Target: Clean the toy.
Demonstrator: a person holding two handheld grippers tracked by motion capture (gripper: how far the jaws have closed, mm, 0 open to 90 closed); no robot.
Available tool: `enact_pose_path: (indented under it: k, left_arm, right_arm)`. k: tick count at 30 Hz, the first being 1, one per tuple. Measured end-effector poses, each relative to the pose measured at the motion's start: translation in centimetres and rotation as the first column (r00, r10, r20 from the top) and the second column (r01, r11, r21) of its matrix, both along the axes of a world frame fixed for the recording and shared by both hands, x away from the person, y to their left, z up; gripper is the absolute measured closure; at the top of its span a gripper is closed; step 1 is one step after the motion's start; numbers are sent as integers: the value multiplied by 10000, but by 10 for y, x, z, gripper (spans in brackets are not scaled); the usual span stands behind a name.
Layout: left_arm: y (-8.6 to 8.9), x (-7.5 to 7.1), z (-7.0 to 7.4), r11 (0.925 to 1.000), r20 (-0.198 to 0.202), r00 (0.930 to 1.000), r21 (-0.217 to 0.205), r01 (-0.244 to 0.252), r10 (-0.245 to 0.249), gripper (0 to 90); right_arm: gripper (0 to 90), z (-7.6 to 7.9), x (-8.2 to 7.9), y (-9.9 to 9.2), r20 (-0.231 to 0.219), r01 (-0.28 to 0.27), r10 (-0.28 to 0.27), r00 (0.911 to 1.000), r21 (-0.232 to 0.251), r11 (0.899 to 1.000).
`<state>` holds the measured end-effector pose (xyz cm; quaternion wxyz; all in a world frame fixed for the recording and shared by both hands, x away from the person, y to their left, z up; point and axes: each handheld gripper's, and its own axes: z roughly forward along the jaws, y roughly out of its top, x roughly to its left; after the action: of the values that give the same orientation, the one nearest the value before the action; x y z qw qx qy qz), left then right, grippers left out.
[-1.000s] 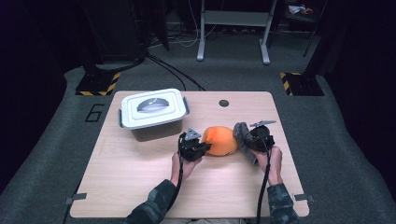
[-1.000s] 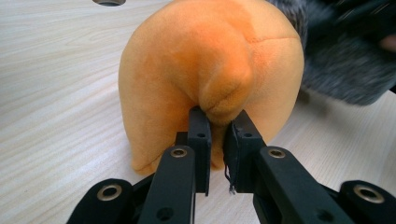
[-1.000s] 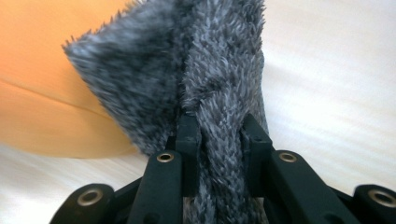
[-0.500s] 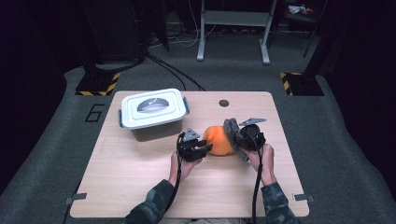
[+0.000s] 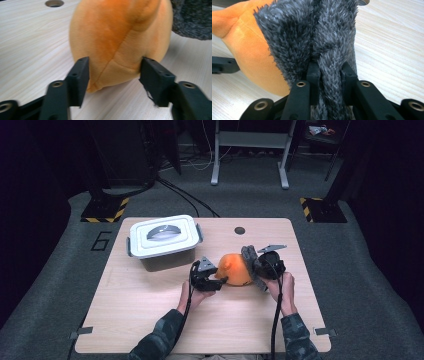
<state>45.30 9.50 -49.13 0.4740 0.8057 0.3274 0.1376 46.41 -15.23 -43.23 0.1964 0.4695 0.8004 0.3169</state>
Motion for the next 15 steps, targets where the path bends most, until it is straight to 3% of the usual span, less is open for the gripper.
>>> enact_pose_path:
  k: [4,9,12,15]
  left_arm:
    - [-3,-1,-1,9994,188,9993,43,-333,332,564]
    - [-6,-2,-1,9981,89,9980,11,-624,624,765]
    - [-6,-3,0,9972,44,9972,-73,-747,747,820]
    - [-6,-4,2,9957,-262,9963,-418,-827,817,832]
  right_arm:
    - [742,-1,0,-1,43,58,-58,10000,24,10000]
    - [742,0,-2,0,191,86,-87,9998,41,10000]
    - [742,2,-4,-2,226,172,-174,9996,103,9998]
    - [742,5,-5,-6,318,257,-266,9991,286,9993]
